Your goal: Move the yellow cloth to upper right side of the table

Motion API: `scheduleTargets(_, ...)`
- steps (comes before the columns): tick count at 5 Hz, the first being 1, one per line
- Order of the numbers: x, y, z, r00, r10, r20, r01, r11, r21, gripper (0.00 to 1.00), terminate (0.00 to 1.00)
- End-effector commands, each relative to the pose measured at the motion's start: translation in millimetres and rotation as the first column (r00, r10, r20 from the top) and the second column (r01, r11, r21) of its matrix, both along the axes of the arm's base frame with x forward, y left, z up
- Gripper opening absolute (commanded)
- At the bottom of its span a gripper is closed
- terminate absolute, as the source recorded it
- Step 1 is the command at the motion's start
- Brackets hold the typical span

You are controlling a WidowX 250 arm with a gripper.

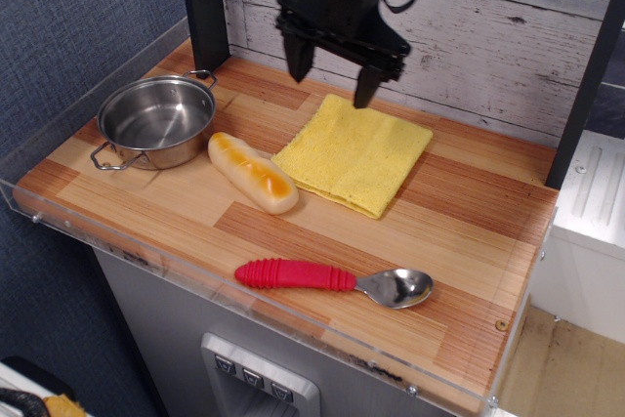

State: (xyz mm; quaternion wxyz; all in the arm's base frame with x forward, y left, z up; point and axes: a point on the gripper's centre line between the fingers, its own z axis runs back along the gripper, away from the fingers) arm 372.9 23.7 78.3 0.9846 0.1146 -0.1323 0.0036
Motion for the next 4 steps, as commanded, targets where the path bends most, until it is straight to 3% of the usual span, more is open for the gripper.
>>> scheduleTargets(1, 0.0, -1.9, 5.4, 0.999, -0.022, 0.024, 0.021, 1.000, 0.009, 1.00, 0.00)
scheduleTargets(4, -0.7, -2.8, -35.4, 0.996, -0.045, -0.079, 0.046, 0.999, 0.013, 1.00, 0.00)
